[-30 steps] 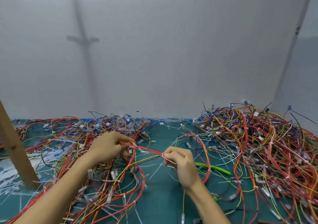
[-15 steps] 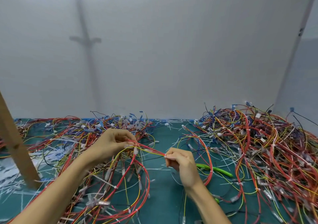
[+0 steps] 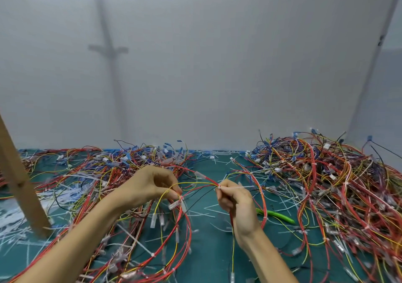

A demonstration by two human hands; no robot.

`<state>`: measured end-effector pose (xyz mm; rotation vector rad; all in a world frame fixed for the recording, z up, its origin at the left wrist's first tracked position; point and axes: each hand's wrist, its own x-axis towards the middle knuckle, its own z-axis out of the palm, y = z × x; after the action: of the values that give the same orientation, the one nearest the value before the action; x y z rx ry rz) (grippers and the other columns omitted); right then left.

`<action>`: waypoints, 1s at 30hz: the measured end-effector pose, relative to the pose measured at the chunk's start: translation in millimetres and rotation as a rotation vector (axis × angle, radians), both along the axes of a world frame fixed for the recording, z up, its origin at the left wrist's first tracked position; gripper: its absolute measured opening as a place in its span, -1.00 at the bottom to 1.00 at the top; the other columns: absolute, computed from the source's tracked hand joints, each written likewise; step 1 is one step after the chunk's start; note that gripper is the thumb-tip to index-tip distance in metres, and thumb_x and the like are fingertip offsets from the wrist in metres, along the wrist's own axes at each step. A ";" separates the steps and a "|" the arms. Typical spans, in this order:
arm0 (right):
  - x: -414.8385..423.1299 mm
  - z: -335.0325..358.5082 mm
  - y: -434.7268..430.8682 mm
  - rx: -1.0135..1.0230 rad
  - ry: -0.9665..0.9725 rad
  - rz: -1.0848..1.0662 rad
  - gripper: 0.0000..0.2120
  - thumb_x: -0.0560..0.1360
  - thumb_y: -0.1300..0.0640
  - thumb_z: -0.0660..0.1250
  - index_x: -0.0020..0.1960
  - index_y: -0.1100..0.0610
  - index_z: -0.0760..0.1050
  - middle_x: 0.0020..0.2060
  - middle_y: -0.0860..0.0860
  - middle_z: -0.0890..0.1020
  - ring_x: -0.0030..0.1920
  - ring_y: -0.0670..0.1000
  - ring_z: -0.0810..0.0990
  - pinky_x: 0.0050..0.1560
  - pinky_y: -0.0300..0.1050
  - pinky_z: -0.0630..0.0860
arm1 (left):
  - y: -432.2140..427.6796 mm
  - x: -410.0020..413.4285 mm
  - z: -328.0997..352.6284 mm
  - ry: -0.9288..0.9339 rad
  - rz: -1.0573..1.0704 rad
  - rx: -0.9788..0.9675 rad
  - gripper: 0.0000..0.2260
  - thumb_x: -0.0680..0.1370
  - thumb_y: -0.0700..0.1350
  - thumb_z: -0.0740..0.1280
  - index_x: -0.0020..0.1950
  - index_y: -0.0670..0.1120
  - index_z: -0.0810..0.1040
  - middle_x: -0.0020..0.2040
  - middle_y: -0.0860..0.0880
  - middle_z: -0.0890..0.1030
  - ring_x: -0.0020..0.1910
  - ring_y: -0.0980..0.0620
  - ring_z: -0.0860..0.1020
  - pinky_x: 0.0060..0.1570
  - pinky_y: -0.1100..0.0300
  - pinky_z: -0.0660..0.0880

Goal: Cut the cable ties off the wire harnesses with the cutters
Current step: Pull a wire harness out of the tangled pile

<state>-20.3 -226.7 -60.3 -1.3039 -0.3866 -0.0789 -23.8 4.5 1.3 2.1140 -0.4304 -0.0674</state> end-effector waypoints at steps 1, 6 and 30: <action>-0.7 -0.1 0.7 -0.014 0.003 0.002 -0.79 0.38 0.11 0.20 -0.41 0.07 0.44 -0.48 -0.03 0.28 -0.42 -0.06 0.15 -0.34 -0.10 0.06 | -2.6 -1.5 0.8 -0.002 -0.019 -0.011 -0.91 0.40 -0.24 0.52 -0.13 -0.18 0.68 -0.12 -0.11 0.72 -0.07 -0.08 0.69 -0.07 0.24 0.59; -2.2 1.0 0.1 0.024 0.040 0.006 -0.78 0.39 0.10 0.21 -0.41 0.08 0.43 -0.47 -0.04 0.27 -0.42 -0.06 0.14 -0.30 -0.05 0.03 | -9.1 -8.5 7.0 0.008 -0.146 0.046 -0.86 0.45 -0.24 0.49 -0.02 -0.08 0.72 -0.03 -0.06 0.71 0.01 -0.04 0.67 0.06 0.21 0.57; -5.6 2.2 -0.7 -0.008 0.085 0.112 -0.81 0.33 0.13 0.20 -0.46 0.06 0.38 -0.50 -0.08 0.24 -0.42 -0.05 0.07 -0.34 -0.11 0.02 | -19.1 -14.6 -7.7 -0.233 -0.079 0.218 -0.94 0.52 -0.08 0.43 -0.16 0.00 0.66 -0.20 0.08 0.65 -0.20 0.11 0.61 -0.10 0.15 0.55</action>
<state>-25.8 -227.4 -58.0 -1.2862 -0.3868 0.0726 -38.3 -14.6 -6.4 2.3291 -0.6713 0.0920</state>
